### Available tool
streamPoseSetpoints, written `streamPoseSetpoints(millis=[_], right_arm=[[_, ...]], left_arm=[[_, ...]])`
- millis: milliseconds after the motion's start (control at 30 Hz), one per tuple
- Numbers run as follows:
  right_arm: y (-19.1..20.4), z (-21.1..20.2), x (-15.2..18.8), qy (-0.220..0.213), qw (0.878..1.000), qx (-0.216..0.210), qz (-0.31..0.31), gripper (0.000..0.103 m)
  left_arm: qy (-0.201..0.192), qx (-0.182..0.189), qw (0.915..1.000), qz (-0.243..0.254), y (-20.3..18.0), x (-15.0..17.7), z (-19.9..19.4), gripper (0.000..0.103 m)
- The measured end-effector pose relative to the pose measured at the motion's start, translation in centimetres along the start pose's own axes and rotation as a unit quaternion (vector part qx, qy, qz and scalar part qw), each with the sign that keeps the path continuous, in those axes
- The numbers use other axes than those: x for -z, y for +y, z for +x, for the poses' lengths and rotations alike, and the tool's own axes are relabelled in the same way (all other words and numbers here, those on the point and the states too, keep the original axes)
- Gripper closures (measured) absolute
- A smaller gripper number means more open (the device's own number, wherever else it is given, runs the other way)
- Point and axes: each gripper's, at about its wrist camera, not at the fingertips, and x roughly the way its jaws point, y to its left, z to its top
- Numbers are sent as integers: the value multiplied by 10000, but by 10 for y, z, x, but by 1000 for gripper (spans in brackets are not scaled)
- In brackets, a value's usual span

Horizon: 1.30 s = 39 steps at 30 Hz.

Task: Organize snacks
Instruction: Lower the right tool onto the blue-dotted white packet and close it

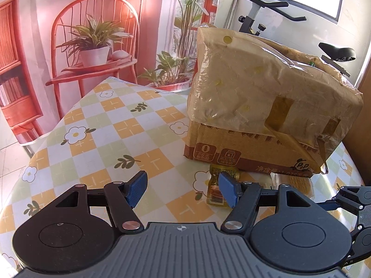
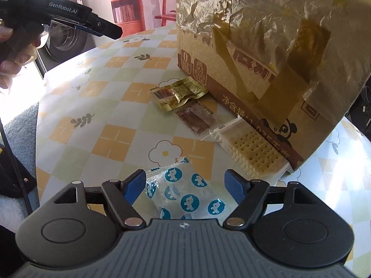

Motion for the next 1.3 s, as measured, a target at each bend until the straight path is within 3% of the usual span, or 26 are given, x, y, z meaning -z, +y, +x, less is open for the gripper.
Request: streamPoseSetpoints(millis=[200,433,533,667,800,1000,1233,1300], right_arm=[[-1,13,7,99,9998,-147,46,26],[0,13,15,-252,9988,-142,392,54],[-4,9,20,-645,9945,11,824,54],[-9,4,27,-1185,9797,314,1586,54],[3,7,34,-1337,9737,736,1689,54],[6,5,46,-1594,9612,1208,1897,54],[-3,3,53,-1697,9484,1450,2250,54],[-2,-2,57,-1775,9456,1484,2286,54]], left_arm=[[121,12,9999,18,-4,7,6,33],[198,101,9997,78,-7,9,13,33],[232,163,9995,107,-8,10,17,33],[312,268,9991,125,-10,11,28,33],[413,417,9980,214,-17,13,40,34],[522,935,9922,631,-40,18,64,46],[612,1424,9819,1091,-76,18,103,67],[622,1589,9793,1093,-82,15,111,68]])
